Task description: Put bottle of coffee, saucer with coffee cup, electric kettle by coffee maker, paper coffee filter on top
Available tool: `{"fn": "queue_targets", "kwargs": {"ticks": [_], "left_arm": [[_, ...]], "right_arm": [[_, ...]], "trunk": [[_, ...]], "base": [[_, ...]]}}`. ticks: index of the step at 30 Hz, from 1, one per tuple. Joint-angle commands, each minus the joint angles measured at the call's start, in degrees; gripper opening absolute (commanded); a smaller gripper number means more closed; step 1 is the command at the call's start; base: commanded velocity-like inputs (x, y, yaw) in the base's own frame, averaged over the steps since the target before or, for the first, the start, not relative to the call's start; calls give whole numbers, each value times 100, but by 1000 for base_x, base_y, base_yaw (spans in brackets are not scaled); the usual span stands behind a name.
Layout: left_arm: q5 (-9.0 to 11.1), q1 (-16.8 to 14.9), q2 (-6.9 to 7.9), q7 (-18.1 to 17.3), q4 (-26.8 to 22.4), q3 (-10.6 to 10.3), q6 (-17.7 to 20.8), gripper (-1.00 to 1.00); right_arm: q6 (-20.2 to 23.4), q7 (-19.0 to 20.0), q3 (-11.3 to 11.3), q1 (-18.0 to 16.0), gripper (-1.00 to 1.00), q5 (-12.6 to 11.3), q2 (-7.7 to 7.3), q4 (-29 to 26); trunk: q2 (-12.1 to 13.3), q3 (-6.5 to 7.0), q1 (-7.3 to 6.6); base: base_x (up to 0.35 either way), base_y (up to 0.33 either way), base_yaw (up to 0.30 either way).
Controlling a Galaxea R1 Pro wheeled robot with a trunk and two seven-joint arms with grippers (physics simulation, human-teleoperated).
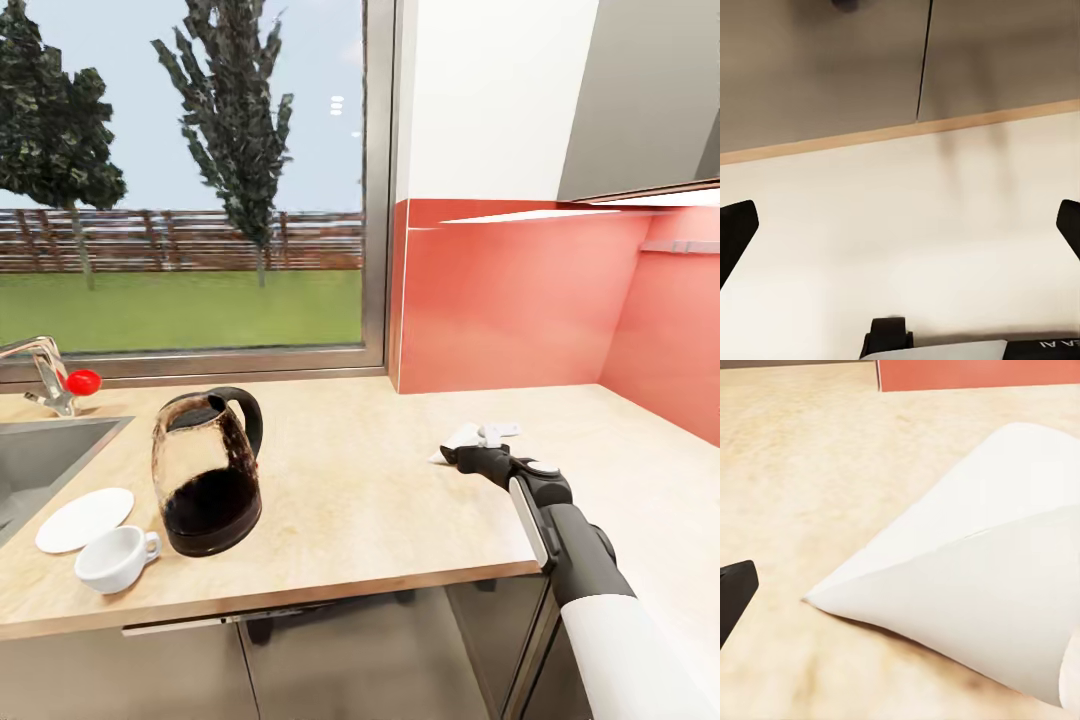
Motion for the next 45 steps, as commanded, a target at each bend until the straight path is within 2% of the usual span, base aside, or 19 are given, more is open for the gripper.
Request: {"fn": "queue_targets", "kwargs": {"ticks": [1,11,14,22,25,34,39,45], "left_arm": [[-34,2,-2,-2,-7,9,-10,100],[-34,2,-2,-2,-7,9,-10,100],[-34,2,-2,-2,-7,9,-10,100],[-34,2,-2,-2,-7,9,-10,100],[-34,2,-2,-2,-7,9,-10,100],[-34,2,-2,-2,-7,9,-10,100],[-34,2,-2,-2,-7,9,-10,100],[-34,2,-2,-2,-7,9,-10,100]], "right_arm": [[30,30,-7,-3,100,1,2,-4],[30,101,8,-3,100,-1,12,-1],[30,310,8,-3,100,-1,12,-1],[30,466,22,-3,100,-1,20,-1],[30,720,25,-3,100,-1,15,-1],[34,1005,28,-3,100,-1,20,-1],[38,1216,266,-3,100,2,14,7],[36,1257,413,-3,100,2,16,8]], "trunk": [[-3,-5,0],[-3,-5,0],[-3,-5,0],[-3,-5,0],[-3,-5,0],[-3,-5,0],[-3,-5,0],[-3,-5,0]], "base": [[-36,0,0],[-11,0,0],[0,0,0],[0,0,0],[0,0,0],[0,0,0],[0,0,0],[0,0,0]]}}
